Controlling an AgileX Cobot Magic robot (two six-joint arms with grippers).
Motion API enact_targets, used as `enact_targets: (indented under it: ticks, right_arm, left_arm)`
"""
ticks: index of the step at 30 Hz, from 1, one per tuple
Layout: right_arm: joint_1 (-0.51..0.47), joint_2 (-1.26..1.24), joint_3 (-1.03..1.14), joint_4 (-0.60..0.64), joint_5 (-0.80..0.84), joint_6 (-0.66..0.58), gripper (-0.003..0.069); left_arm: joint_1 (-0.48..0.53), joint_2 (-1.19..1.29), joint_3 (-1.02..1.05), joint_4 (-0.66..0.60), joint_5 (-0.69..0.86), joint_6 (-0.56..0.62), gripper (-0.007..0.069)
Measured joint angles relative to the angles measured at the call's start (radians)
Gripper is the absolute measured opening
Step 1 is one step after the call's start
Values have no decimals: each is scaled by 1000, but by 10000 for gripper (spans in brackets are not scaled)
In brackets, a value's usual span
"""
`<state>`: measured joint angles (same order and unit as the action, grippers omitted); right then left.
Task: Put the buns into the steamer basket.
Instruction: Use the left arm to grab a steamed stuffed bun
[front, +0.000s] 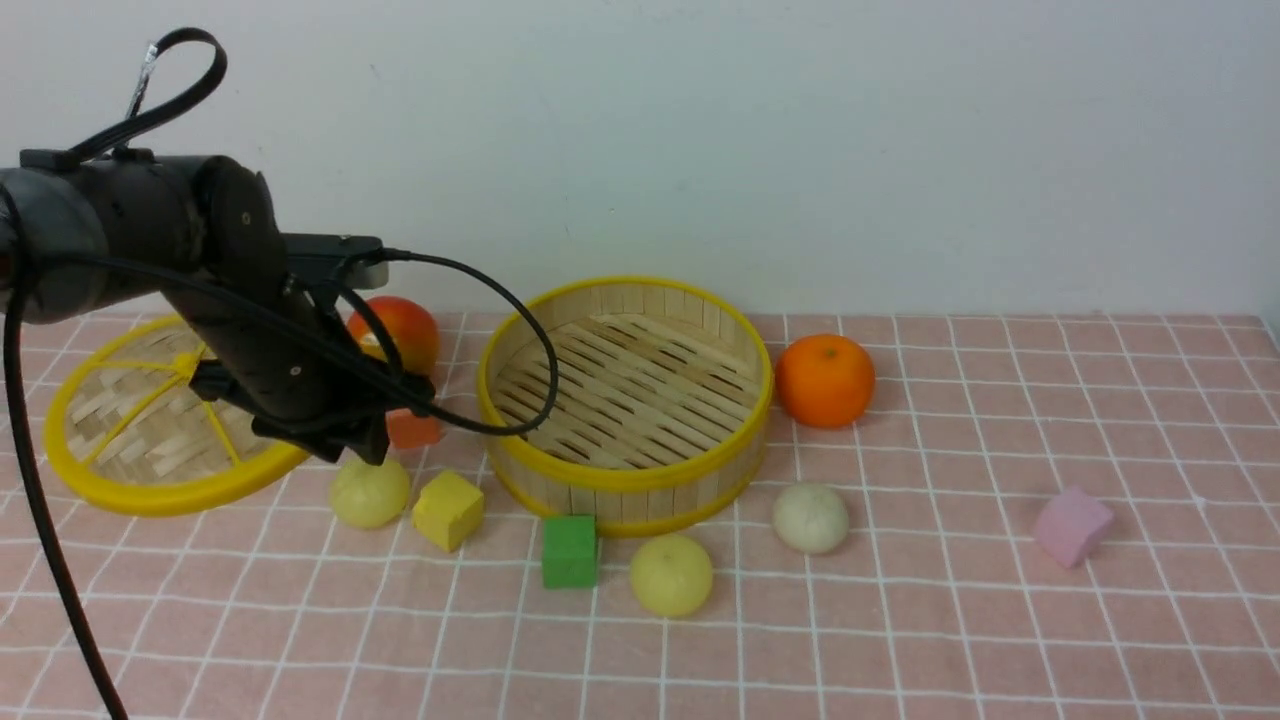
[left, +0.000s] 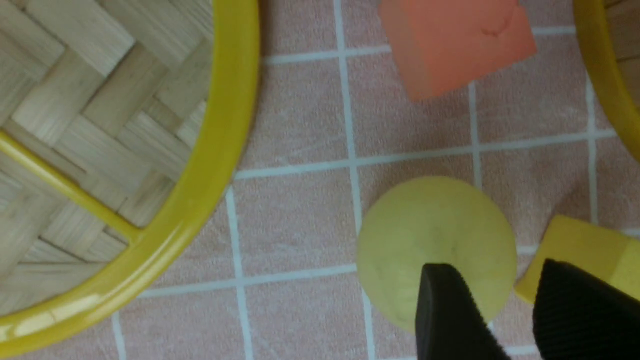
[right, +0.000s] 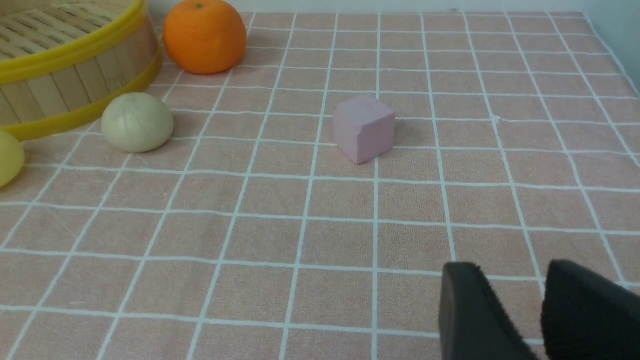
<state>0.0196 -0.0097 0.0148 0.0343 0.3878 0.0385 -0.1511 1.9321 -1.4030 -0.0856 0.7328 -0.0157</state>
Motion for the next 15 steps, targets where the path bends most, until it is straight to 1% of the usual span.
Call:
enact_targets:
  ticks: [7,15]
  right_arm:
    - [0,0,0,0,0,0,240]
    - [0,0,0,0,0,0,240]
  left_arm:
    - [0,39,-2,2,-44,0,289]
    - [0,70,-3,58,-55,0,289]
